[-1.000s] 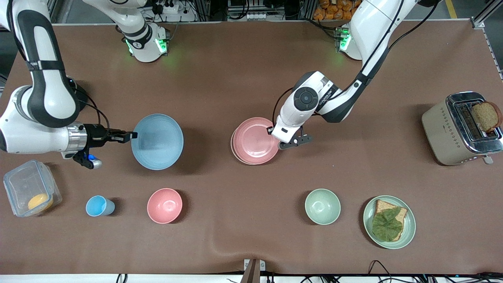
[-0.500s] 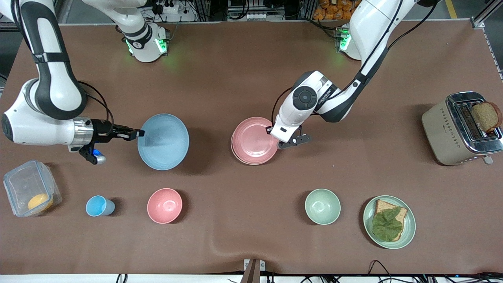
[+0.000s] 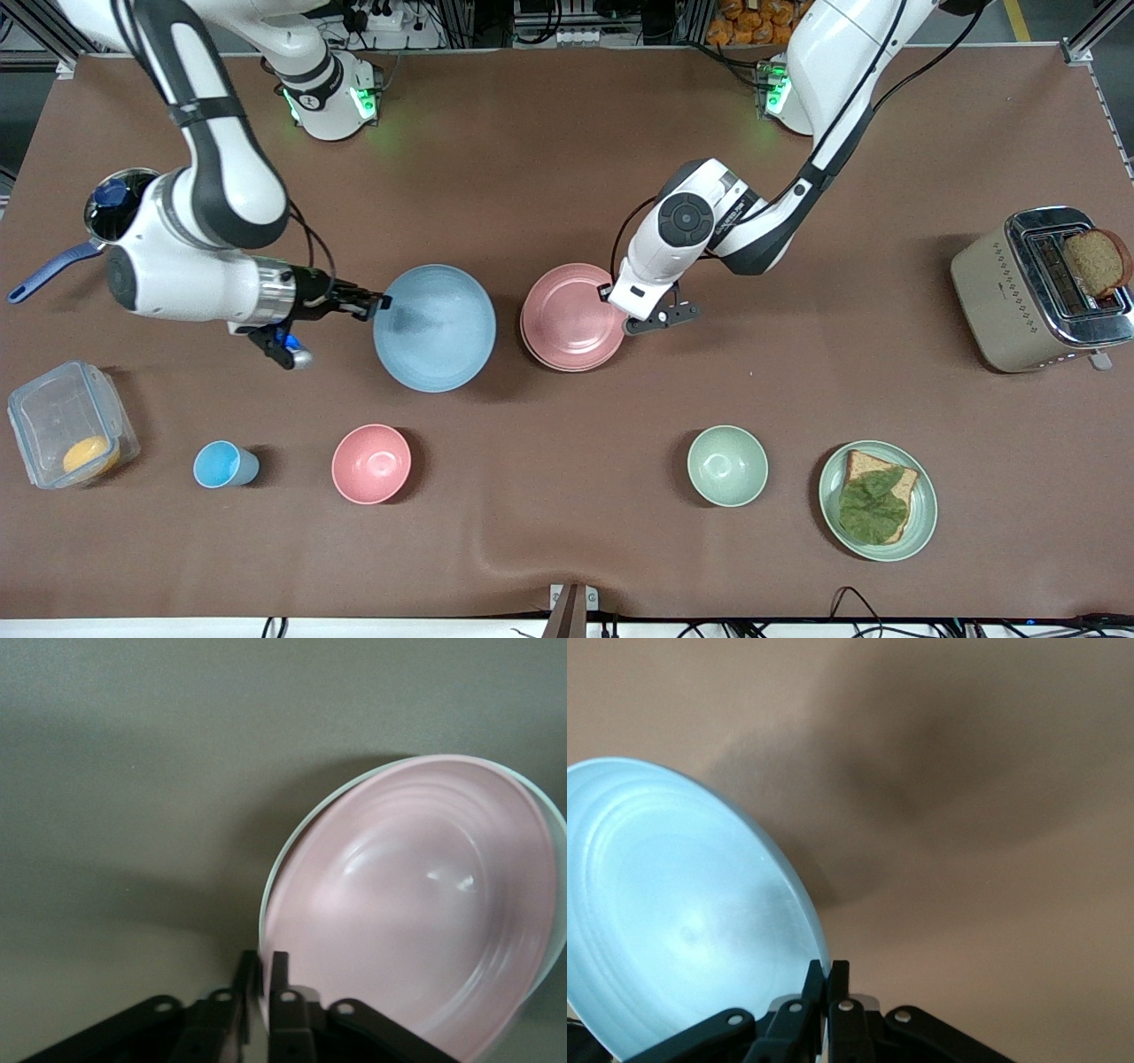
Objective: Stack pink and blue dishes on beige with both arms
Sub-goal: 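Lower the blue plate onto the pink plate while the left gripper withdraws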
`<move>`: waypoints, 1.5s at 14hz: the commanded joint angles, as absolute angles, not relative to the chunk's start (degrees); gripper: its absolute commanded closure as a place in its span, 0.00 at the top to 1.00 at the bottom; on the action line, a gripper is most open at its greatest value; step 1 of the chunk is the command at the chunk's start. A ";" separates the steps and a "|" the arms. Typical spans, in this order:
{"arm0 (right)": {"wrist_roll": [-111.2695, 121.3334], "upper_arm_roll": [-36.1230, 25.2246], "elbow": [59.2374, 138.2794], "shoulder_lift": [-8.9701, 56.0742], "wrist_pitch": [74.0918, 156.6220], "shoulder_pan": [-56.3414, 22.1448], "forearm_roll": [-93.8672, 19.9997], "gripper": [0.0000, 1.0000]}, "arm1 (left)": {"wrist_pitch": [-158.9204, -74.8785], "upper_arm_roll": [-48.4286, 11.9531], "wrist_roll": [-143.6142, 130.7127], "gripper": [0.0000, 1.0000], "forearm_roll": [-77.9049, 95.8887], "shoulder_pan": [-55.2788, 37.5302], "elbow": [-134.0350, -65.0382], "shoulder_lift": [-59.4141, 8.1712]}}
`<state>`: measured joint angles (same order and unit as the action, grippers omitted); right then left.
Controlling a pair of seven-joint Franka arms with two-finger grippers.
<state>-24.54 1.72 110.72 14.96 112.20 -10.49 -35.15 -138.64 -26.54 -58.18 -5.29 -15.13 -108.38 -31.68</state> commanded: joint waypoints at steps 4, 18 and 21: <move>-25.22 1.58 111.62 13.97 112.67 -13.79 -42.01 0.00 | -135.72 -26.19 -60.39 1.00 -7.12 -9.87 -107.84 -25.17; -33.65 1.32 114.08 22.23 133.85 -31.54 -41.66 0.00 | -99.95 -28.55 -15.21 1.00 -2.82 24.33 -90.36 -6.42; -36.11 1.32 114.26 24.25 137.80 -34.35 -41.48 0.00 | -95.28 -27.52 -14.85 1.00 -1.41 23.74 -87.28 -4.84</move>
<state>-34.04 1.85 113.73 23.52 135.19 -32.30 -40.64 -98.27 -27.36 -15.84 -2.83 23.52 -89.20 -5.85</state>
